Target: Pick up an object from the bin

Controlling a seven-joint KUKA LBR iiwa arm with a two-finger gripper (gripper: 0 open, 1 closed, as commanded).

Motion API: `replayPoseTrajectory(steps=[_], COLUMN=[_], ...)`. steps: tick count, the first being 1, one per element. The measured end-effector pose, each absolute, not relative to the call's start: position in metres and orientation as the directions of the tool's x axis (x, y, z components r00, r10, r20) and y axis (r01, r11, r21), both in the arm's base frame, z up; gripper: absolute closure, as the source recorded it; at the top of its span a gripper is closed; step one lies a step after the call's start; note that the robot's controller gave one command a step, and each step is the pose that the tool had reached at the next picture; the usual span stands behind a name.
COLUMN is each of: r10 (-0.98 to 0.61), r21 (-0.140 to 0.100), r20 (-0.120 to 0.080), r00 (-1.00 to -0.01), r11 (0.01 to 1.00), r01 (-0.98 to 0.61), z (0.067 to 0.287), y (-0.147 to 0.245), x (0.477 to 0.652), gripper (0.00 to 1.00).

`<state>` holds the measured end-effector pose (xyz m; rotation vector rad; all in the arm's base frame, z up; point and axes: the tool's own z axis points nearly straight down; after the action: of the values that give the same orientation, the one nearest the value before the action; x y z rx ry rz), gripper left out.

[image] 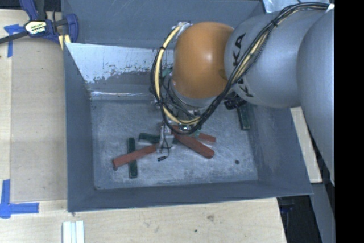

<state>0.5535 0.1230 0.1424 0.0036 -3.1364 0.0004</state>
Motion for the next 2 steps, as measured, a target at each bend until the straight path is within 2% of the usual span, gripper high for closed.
replayPoseTrajectory(steps=[1,2], r10=[0.0,0.166], r21=[0.001,0.0], r20=[-0.003,0.003], r00=[-1.0,-0.986], r11=[1.0,0.986], r01=[0.0,0.166], z=[0.147,0.089], y=[0.123,0.137], x=[0.556,0.56], gripper=[0.0,0.0])
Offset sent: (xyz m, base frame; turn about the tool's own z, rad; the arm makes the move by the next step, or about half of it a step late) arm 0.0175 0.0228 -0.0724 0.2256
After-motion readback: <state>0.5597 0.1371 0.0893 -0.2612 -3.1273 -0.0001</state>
